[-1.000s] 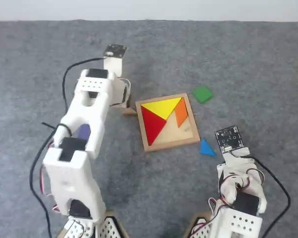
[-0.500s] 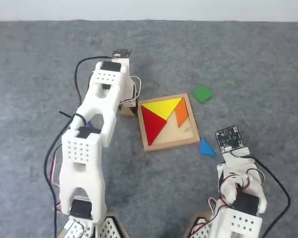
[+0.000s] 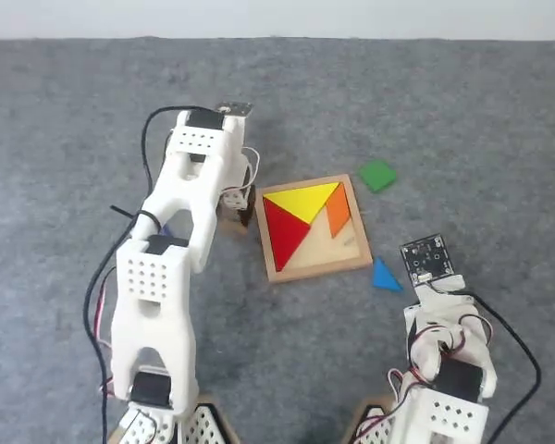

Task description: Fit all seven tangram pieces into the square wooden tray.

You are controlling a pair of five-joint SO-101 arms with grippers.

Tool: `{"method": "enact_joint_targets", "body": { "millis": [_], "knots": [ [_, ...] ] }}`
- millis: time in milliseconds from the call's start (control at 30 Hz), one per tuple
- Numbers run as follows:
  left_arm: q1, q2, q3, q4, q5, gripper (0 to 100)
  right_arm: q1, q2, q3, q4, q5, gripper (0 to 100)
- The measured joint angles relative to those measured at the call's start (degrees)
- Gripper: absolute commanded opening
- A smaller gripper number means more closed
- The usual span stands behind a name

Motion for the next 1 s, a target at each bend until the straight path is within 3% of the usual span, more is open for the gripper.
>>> {"method": "enact_joint_targets", "body": {
  "millis": [133,400,567,767,1000],
  "knots": [
    [-1.1,0.0,0.0,0.6,-1.1,3,0.0,0.0,0.0,0.0,0.0,1.0],
    [-1.3,-0.8,0.1,1.0,-5.2,14,0.0,0.0,0.0,0.0,0.0,1.0],
    [-1.3,-9.2,2.6,3.8,-14.4,14,0.0,0.0,0.0,0.0,0.0,1.0],
    [-1.5,-16.3,14.2,4.0,-28.9,19,0.0,0.0,0.0,0.0,0.0,1.0],
    [0.2,-16.3,24.6,-8.1,-33.8,20,0.0,0.0,0.0,0.0,0.0,1.0]
  ]
}}
